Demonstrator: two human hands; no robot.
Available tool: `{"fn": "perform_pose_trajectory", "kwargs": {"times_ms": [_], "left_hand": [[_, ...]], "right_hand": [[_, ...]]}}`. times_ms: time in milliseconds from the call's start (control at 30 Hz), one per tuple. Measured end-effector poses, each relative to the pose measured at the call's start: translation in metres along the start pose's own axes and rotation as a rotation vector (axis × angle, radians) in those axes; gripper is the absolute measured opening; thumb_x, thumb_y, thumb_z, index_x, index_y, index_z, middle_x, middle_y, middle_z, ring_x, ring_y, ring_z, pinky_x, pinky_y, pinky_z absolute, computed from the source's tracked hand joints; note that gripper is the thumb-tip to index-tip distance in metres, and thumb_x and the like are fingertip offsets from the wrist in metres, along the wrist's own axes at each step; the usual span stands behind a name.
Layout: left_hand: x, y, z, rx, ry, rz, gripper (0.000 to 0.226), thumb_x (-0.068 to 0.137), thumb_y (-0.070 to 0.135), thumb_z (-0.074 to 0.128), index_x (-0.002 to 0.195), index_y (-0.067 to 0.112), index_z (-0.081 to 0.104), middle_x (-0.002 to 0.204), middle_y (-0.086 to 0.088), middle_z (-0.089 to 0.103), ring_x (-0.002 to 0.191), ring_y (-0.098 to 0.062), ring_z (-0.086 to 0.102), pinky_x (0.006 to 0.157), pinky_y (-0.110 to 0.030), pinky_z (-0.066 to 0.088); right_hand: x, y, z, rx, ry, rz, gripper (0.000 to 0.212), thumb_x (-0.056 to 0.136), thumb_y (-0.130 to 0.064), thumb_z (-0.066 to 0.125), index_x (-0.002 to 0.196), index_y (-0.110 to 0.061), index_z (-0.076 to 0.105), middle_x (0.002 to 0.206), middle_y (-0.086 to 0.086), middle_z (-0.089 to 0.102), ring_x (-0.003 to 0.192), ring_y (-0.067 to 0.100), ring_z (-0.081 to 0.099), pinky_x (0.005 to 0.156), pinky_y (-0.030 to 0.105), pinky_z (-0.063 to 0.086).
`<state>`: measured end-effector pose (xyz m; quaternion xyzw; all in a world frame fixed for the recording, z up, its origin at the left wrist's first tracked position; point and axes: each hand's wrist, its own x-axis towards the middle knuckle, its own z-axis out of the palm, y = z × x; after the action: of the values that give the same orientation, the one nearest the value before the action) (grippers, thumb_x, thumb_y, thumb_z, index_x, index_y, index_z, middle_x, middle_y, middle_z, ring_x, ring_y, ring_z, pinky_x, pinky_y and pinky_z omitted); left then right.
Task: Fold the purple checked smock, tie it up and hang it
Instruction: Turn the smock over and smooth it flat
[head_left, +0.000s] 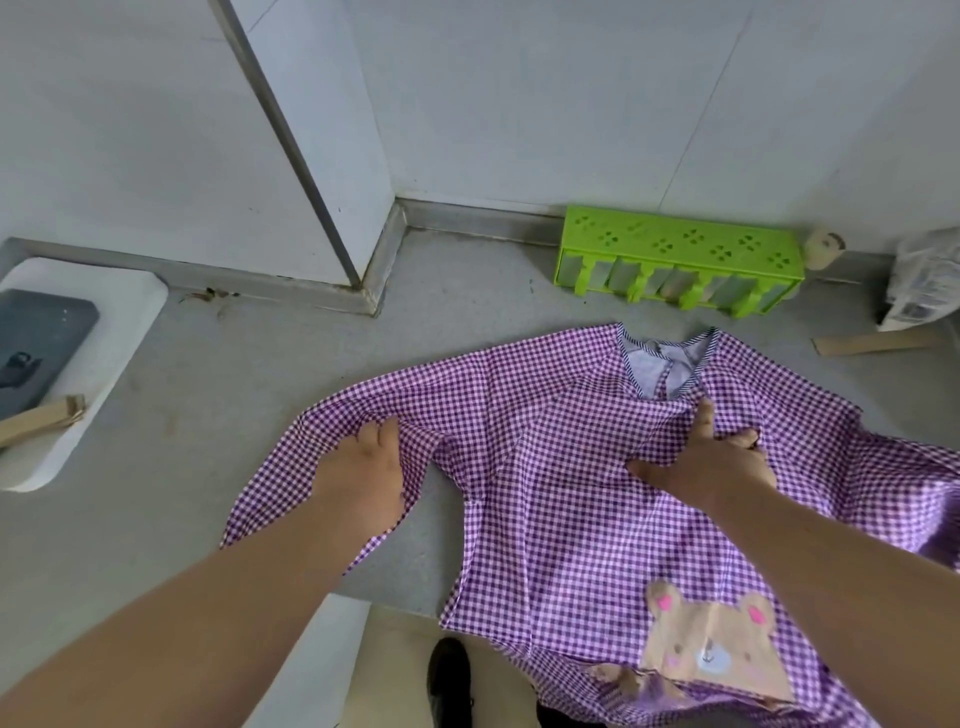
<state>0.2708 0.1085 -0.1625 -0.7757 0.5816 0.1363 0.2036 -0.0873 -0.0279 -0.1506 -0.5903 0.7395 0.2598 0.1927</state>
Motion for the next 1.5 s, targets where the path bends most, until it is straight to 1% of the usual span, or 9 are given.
{"fn": "perform_pose_trajectory", "kwargs": {"times_ms": [167, 433, 633, 833, 933, 1033, 1133, 1267, 1500], "left_hand": [[-0.007, 0.003, 0.002, -0.020, -0.024, 0.149, 0.061, 0.086, 0.059, 0.067, 0.138, 0.031, 0.048, 0.145, -0.002, 0.038, 0.134, -0.025, 0.041, 0.115, -0.045, 0.041], [-0.018, 0.029, 0.002, -0.358, -0.059, 0.058, 0.036, 0.109, 0.040, 0.041, 0.105, 0.014, 0.066, 0.146, -0.004, 0.054, 0.128, -0.022, 0.055, 0.112, -0.041, 0.046], [-0.005, 0.017, 0.012, -0.209, -0.205, 0.078, 0.088, 0.097, 0.046, 0.063, 0.162, 0.014, 0.013, 0.176, -0.010, -0.009, 0.163, -0.030, -0.002, 0.131, -0.049, 0.018], [0.028, -0.026, -0.028, -0.042, -0.167, -0.085, 0.075, 0.097, 0.036, 0.059, 0.159, 0.004, 0.030, 0.168, -0.015, 0.030, 0.152, -0.030, 0.034, 0.124, -0.046, 0.034], [0.011, -0.004, -0.042, -0.029, 0.100, 0.127, 0.031, 0.098, 0.046, 0.053, 0.107, 0.017, 0.059, 0.113, -0.003, 0.062, 0.106, -0.022, 0.060, 0.094, -0.041, 0.055], [-0.012, 0.042, -0.038, 0.011, -0.186, 0.239, 0.060, 0.101, 0.067, 0.035, 0.079, 0.018, 0.062, 0.080, 0.003, 0.062, 0.076, -0.016, 0.062, 0.080, -0.039, 0.060], [-0.019, 0.072, -0.019, -0.114, -0.506, 0.127, 0.072, 0.093, 0.081, 0.037, 0.097, 0.017, 0.069, 0.093, 0.004, 0.069, 0.090, -0.019, 0.067, 0.094, -0.042, 0.056], [-0.018, 0.077, -0.003, -0.276, -0.426, 0.040, 0.045, 0.093, 0.064, 0.058, 0.099, 0.020, 0.065, 0.096, 0.007, 0.068, 0.091, -0.019, 0.068, 0.092, -0.039, 0.059], [-0.042, 0.064, 0.008, -0.455, -0.453, -0.042, 0.026, 0.094, 0.044, 0.070, 0.101, 0.019, 0.067, 0.091, 0.005, 0.070, 0.078, -0.014, 0.068, 0.071, -0.026, 0.055]], "right_hand": [[0.003, 0.001, 0.003, -0.031, -0.015, 0.000, 0.149, 0.048, -0.108, 0.040, 0.159, -0.034, -0.027, 0.168, 0.032, -0.007, 0.154, 0.053, 0.011, 0.109, 0.062, 0.042], [0.008, 0.000, 0.005, -0.041, -0.022, -0.003, 0.150, 0.046, -0.110, 0.039, 0.159, -0.036, -0.026, 0.168, 0.032, -0.010, 0.155, 0.053, 0.008, 0.112, 0.062, 0.039], [0.010, 0.000, 0.006, -0.038, -0.025, 0.001, 0.150, 0.046, -0.109, 0.040, 0.159, -0.036, -0.026, 0.168, 0.032, -0.010, 0.155, 0.052, 0.008, 0.114, 0.062, 0.037], [0.010, -0.001, 0.009, -0.025, 0.052, -0.062, 0.149, 0.049, -0.111, 0.033, 0.160, -0.030, -0.024, 0.169, 0.031, -0.007, 0.156, 0.049, 0.006, 0.117, 0.061, 0.031], [0.015, -0.003, 0.010, -0.014, 0.082, -0.103, 0.136, 0.061, -0.107, 0.024, 0.161, -0.028, -0.023, 0.170, 0.027, -0.005, 0.157, 0.046, 0.007, 0.118, 0.061, 0.030], [0.017, -0.004, 0.006, 0.100, 0.071, -0.135, 0.111, 0.085, -0.091, 0.024, 0.163, -0.026, -0.017, 0.173, 0.019, -0.003, 0.159, 0.041, 0.005, 0.121, 0.062, 0.024], [0.005, 0.001, 0.004, 0.157, 0.144, -0.213, 0.087, 0.098, -0.059, 0.042, 0.165, -0.022, 0.000, 0.172, 0.010, 0.014, 0.156, 0.036, 0.020, 0.119, 0.058, 0.032], [-0.032, 0.007, 0.024, 0.106, 0.207, -0.323, 0.066, 0.092, -0.045, 0.055, 0.147, -0.019, 0.029, 0.150, 0.008, 0.043, 0.136, 0.030, 0.046, 0.103, 0.051, 0.048], [-0.052, 0.013, 0.061, -0.048, 0.089, -0.413, 0.126, 0.076, -0.086, 0.059, 0.164, -0.014, 0.005, 0.174, 0.005, -0.011, 0.160, 0.028, -0.006, 0.122, 0.052, 0.030]]}}
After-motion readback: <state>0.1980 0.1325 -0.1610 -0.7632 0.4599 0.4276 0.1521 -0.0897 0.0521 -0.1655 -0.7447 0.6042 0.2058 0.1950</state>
